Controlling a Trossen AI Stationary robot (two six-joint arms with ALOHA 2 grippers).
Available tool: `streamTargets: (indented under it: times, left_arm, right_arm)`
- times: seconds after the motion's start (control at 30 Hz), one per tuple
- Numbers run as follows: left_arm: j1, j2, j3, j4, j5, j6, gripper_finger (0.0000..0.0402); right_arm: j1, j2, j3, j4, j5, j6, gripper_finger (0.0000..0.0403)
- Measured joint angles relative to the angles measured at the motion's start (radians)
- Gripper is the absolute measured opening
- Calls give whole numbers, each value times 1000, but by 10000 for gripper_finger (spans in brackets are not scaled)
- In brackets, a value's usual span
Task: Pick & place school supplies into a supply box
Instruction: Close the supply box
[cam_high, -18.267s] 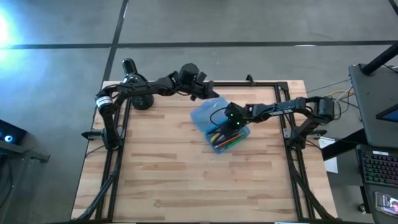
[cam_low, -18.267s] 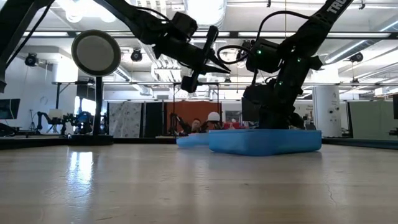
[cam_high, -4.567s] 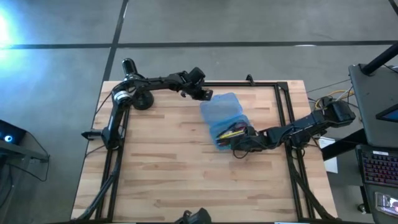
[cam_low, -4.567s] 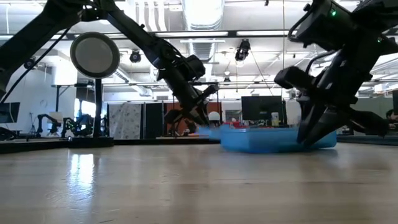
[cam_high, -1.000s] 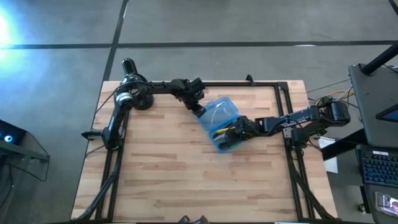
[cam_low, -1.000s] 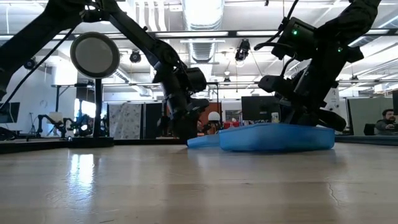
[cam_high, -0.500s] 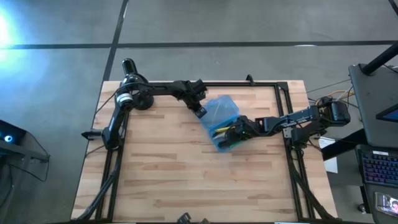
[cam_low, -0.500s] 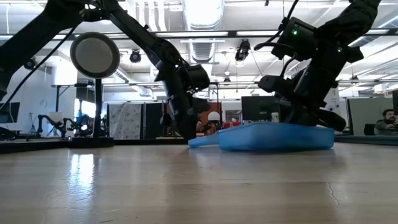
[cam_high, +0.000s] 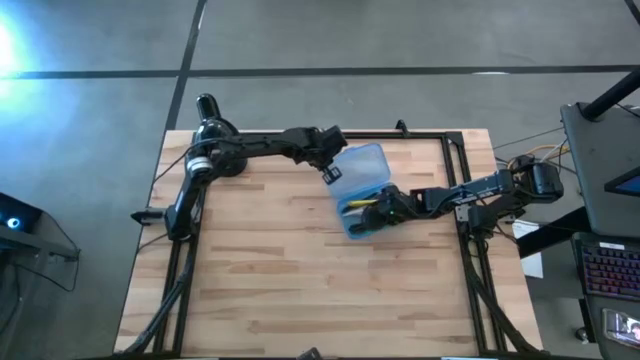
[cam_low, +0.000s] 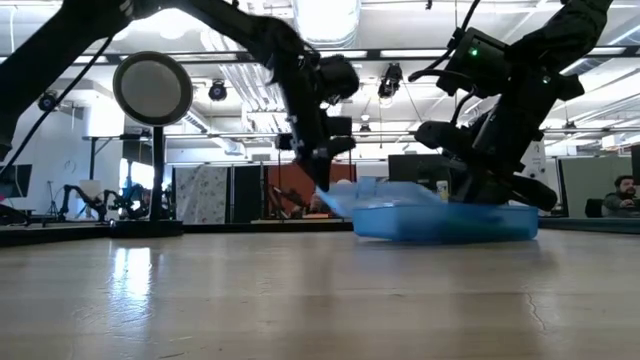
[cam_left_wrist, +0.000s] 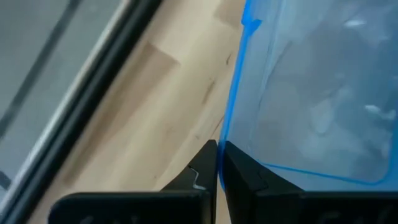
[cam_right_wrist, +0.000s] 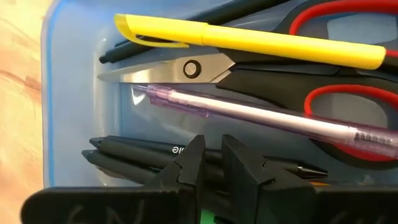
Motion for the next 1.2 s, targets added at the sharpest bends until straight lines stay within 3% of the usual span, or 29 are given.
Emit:
streamTargets:
  times: [0.47, 1.2]
  left_arm:
    - [-104, -4, 173, -94, -55, -76, 1]
    - [-170, -7, 180, -95, -98, -185, 5]
  right_arm:
    - [1, 0, 0, -15, 6, 1, 47]
    - [-1, 0, -1, -23, 33, 33, 47]
